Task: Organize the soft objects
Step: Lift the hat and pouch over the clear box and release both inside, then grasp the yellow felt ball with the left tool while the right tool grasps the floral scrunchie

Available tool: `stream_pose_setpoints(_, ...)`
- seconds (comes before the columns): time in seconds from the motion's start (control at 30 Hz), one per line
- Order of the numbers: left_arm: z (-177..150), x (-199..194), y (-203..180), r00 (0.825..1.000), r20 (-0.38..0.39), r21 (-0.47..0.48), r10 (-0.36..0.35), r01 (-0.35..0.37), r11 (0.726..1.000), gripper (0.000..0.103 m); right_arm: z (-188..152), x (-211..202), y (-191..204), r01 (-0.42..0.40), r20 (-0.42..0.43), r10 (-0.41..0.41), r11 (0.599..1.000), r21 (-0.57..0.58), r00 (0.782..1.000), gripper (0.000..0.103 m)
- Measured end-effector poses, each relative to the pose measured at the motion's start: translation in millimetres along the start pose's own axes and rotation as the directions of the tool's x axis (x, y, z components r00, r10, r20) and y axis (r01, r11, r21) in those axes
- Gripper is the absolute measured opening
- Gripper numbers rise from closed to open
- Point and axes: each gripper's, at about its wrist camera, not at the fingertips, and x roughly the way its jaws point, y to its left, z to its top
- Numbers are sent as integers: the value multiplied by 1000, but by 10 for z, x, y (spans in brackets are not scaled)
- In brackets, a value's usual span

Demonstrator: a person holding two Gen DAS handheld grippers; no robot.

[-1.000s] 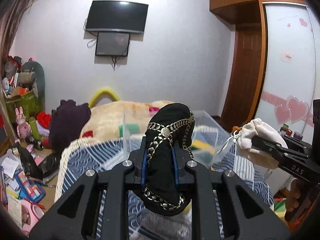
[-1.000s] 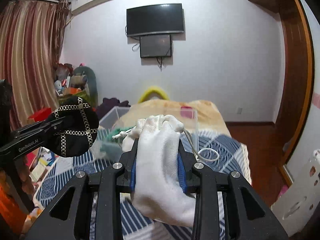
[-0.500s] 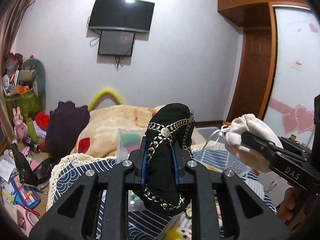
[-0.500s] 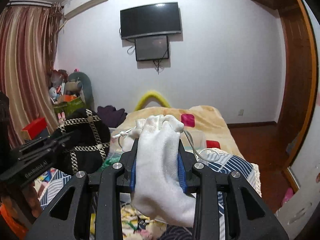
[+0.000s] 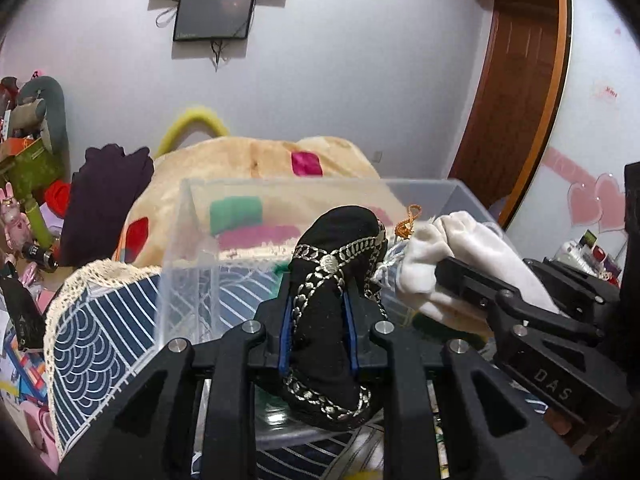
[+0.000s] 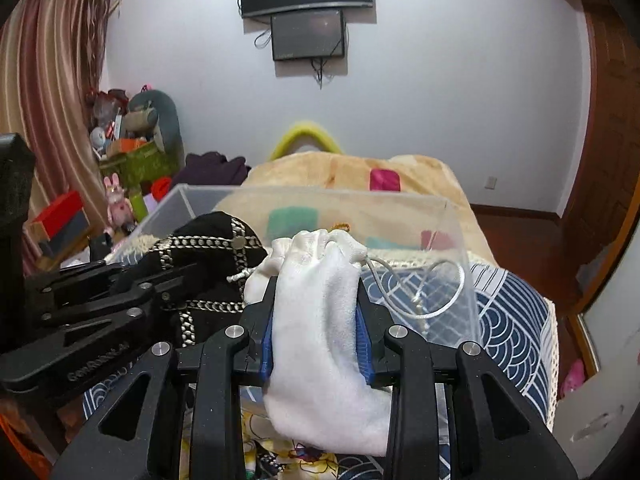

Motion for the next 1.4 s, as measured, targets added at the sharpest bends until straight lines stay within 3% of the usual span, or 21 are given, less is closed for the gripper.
stream_pose_setpoints(0.13, -44, 133, -14, 999, -45, 17, 4, -3, 1000, 20, -31, 35, -12, 0, -26, -1, 1000, -25, 1000, 29)
stream_pose_setpoints(0.43, -78, 29, -100, 999, -44, 65, 29, -26, 998, 25, -27, 18, -13, 24, -46, -27, 998, -53, 999, 34)
stream_pose_setpoints(0.6, -45, -88, -58, 999, -33, 49, 12, -11, 999, 39, 2, -108, -14, 29, -27, -30, 999, -44, 999, 55)
stream_pose_setpoints(0.67, -41, -175, -52, 1000, -17, 53, 9, -8, 999, 43, 21, -195, -10, 32, -4, -32, 998, -48, 999, 56)
stream_pose_setpoints(0.73, -41, -286, -68, 1000, 7, 66, 12, -13, 998, 51, 28, -290, -20, 31, 17, -30, 998, -56, 999, 60)
stream_pose_setpoints(0.8, -50, -402, -91, 999, 33, 76, 12, -15, 997, 65, 39, -378, -19, 31, 45, -28, 998, -58, 999, 69)
stream_pose_setpoints(1.1, -125, -856, -120, 990, 137, 60, 19, -27, 998, 95, -48, -651, -13, 16, 92, -10, 998, -67, 996, 70)
stream_pose_setpoints(1.27, -267, -993, -153, 983, 174, 76, 56, -70, 995, 98, -198, -634, -21, 31, 76, -26, 997, -63, 997, 70)
stream_pose_setpoints(1.4, -439, -986, -170, 986, 156, 91, 57, -72, 993, 98, -360, -547, -38, 29, 27, -28, 998, -51, 999, 70)
